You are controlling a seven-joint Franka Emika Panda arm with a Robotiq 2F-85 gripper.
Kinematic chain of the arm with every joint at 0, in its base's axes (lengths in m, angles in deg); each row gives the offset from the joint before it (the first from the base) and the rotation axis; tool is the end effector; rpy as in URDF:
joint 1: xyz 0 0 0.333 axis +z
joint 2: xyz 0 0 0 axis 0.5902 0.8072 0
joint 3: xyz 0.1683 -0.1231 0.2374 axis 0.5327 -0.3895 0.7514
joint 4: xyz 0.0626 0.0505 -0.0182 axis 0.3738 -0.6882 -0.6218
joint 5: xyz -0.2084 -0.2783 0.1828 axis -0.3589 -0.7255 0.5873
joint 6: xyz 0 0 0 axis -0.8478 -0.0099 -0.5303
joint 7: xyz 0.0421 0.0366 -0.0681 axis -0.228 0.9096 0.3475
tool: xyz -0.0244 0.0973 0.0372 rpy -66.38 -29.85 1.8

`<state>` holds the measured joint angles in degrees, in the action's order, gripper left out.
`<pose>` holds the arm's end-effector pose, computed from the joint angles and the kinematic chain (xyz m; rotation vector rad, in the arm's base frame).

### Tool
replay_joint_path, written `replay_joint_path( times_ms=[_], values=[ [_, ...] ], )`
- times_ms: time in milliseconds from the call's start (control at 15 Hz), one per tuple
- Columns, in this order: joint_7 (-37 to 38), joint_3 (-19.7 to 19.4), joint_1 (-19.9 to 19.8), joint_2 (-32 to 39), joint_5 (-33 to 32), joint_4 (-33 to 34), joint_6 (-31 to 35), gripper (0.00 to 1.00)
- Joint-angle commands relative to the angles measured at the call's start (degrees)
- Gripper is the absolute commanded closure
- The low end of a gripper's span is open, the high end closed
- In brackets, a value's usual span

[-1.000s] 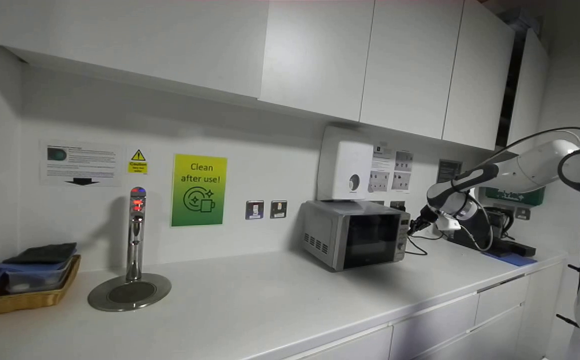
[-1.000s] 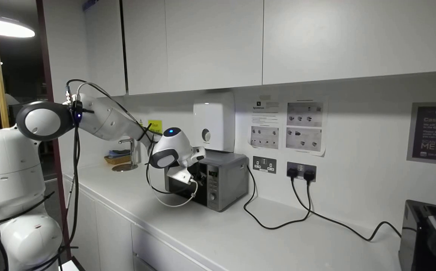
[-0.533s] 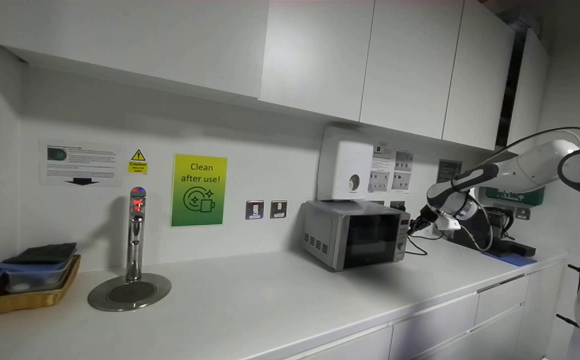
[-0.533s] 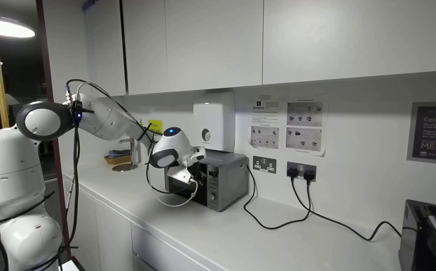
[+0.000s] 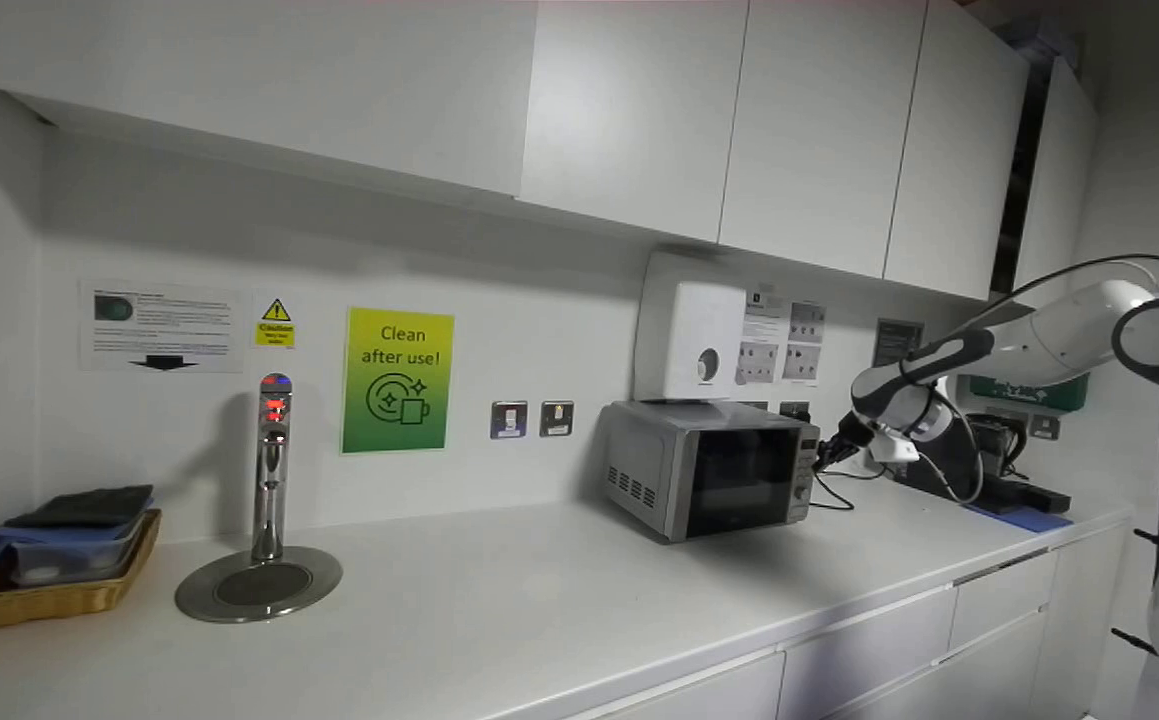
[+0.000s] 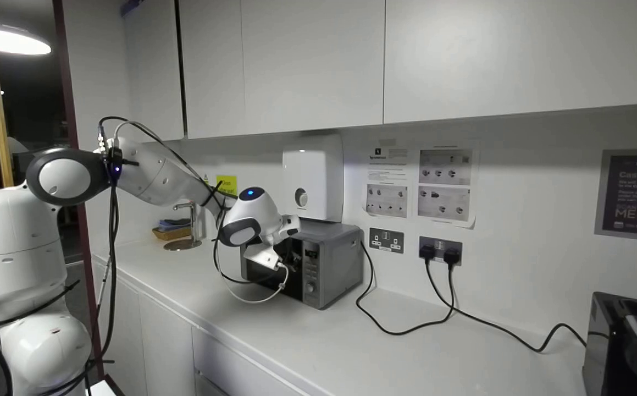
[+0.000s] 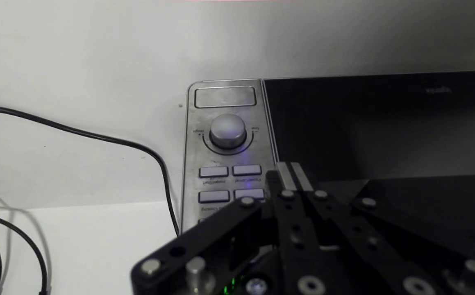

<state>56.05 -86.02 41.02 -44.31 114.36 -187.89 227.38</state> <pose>0.5376 -0.1228 0.4390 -2.9342 0.0193 -0.9262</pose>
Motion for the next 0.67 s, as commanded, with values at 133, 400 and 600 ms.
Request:
replay_joint_path(
  times_ms=[133, 400, 600],
  values=[
    [1.4, 0.3, 0.6, 3.4, 1.8, 3.3, 2.5, 1.00],
    [2.5, 0.4, 0.7, 5.0, 1.5, 5.3, 3.0, 1.00],
    [3.0, 0.5, 0.6, 5.8, 1.3, 6.4, 3.2, 1.00]
  ],
)
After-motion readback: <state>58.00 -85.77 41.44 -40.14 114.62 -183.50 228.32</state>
